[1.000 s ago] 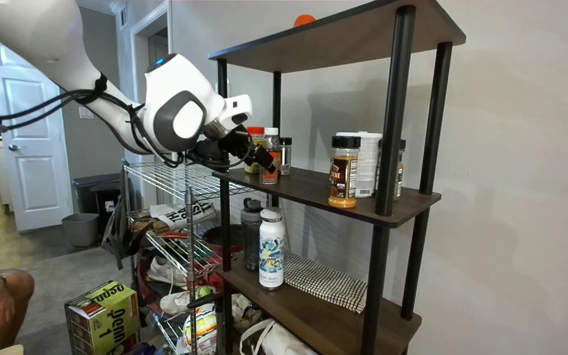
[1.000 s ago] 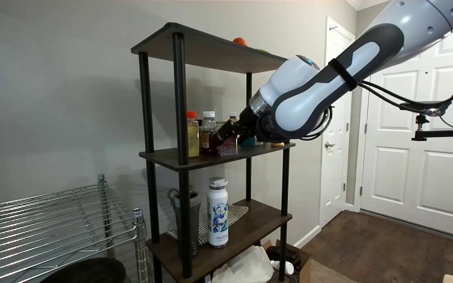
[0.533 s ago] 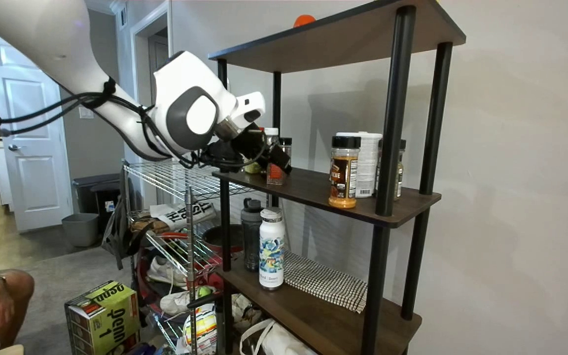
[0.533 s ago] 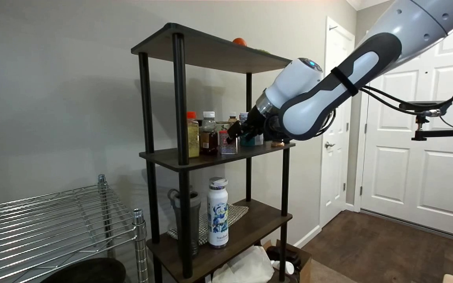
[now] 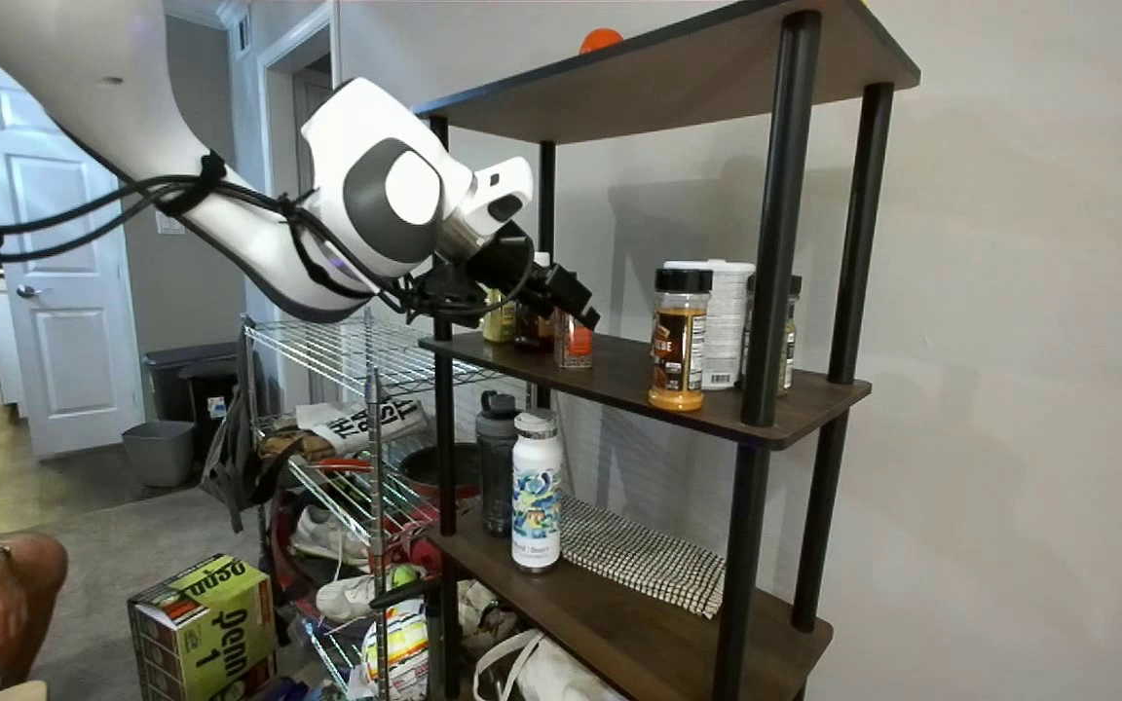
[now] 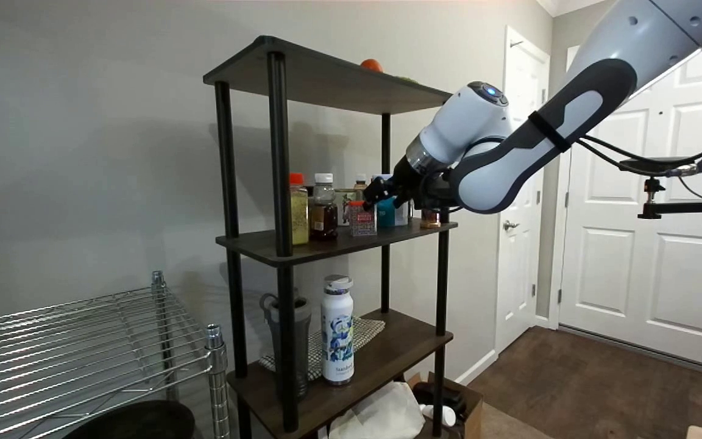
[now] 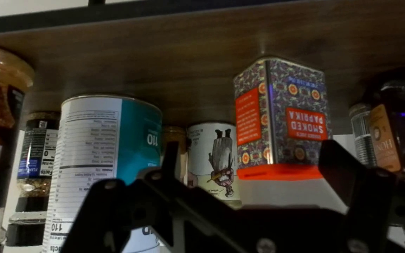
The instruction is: Move the jar with the orange label to the topmost shelf.
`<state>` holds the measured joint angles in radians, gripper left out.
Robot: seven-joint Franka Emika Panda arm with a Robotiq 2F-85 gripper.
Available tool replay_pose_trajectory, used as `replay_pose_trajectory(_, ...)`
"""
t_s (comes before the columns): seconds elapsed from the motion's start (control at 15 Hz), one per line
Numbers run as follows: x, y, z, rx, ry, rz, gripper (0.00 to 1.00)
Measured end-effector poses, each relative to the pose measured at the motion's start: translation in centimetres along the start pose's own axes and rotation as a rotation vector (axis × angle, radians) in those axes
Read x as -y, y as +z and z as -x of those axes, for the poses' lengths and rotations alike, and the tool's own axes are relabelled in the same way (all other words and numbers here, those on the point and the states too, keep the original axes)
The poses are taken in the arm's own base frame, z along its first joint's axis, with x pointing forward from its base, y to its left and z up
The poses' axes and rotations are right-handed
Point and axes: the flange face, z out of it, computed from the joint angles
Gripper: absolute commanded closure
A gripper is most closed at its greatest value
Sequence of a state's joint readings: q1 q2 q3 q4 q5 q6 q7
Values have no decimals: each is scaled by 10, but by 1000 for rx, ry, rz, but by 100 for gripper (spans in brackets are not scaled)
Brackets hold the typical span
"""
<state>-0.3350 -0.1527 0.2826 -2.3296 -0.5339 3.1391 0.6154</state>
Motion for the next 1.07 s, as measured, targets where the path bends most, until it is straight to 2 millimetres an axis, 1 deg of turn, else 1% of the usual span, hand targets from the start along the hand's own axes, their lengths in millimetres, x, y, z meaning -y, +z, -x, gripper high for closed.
replay_pose_trajectory(0.27, 18, 0, 5, 5, 9, -23, 0)
replay_pose_trajectory(0.47, 26, 2, 10, 15, 0, -34, 0)
replay_pose_trajectory(0.8, 27, 6, 13, 26, 2, -37, 0)
replay_pose_trajectory(1.07, 15, 6, 5, 12, 15, -8, 0)
